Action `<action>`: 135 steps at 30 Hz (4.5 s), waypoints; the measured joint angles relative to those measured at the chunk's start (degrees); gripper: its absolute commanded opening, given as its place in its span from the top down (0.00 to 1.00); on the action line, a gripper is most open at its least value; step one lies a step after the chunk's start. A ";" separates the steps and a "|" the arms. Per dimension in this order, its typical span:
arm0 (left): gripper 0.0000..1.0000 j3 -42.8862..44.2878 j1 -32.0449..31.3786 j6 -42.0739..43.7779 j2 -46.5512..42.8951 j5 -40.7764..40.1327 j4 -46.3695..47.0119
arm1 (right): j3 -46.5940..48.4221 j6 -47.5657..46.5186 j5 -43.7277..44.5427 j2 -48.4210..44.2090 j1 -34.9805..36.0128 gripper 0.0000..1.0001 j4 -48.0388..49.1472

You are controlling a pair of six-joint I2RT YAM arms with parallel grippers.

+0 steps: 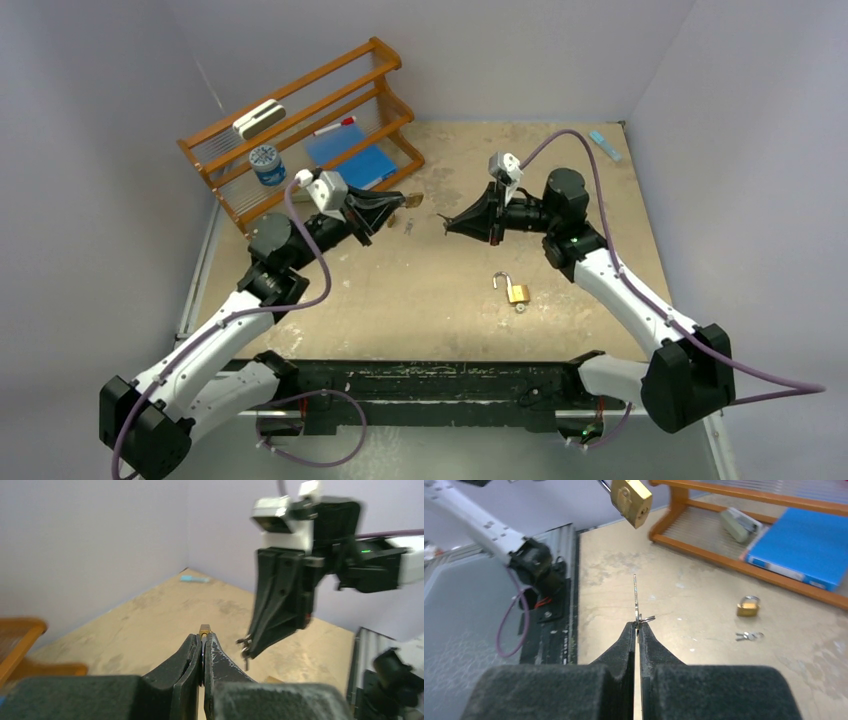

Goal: Lock with the key
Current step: Lock the lock, then place the key at the center of the board, then place the lock at the center of the board, then pick up the lock from the center of the board.

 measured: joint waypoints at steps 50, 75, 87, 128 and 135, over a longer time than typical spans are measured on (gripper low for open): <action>1.00 34.07 -6.88 -8.94 55.95 -38.73 -34.51 | 14.64 10.45 58.55 35.50 5.68 1.00 -14.95; 0.92 37.83 -8.37 -12.09 61.26 -42.73 -40.15 | 14.69 13.11 56.76 40.11 5.70 1.00 -14.88; 0.71 37.81 -8.37 -12.04 61.26 -44.57 -39.28 | 14.69 14.95 55.28 41.05 5.73 0.70 -15.15; 0.61 18.29 -8.37 -8.26 28.74 -43.21 -26.62 | -9.86 26.99 73.77 0.28 6.03 0.27 -51.19; 0.61 17.86 -8.37 -7.50 26.62 -43.23 -26.62 | -12.70 30.93 73.70 3.10 6.03 0.27 -49.79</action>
